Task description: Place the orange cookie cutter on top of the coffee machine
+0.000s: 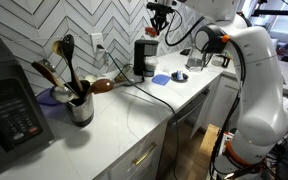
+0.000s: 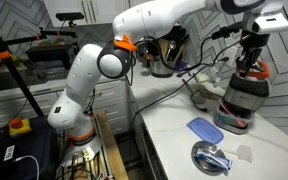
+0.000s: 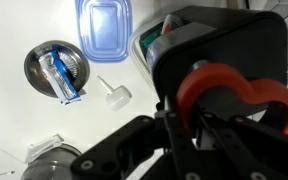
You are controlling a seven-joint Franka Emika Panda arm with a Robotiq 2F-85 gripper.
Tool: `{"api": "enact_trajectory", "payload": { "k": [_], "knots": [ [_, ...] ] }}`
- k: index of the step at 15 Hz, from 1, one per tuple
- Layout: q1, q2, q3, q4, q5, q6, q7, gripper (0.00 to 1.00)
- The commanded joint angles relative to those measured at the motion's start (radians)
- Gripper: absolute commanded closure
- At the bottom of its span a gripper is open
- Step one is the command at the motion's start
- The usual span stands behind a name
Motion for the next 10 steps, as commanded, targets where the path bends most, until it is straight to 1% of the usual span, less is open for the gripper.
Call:
{"api": "enact_trajectory", "payload": {
  "k": [1,10],
  "knots": [
    [-0.036,0.077,0.036,0.12,0.02,-0.037,0.032,0.97],
    [-0.042,0.164,0.067,0.238,0.003,-0.089,0.062,0.97]
  ]
}}
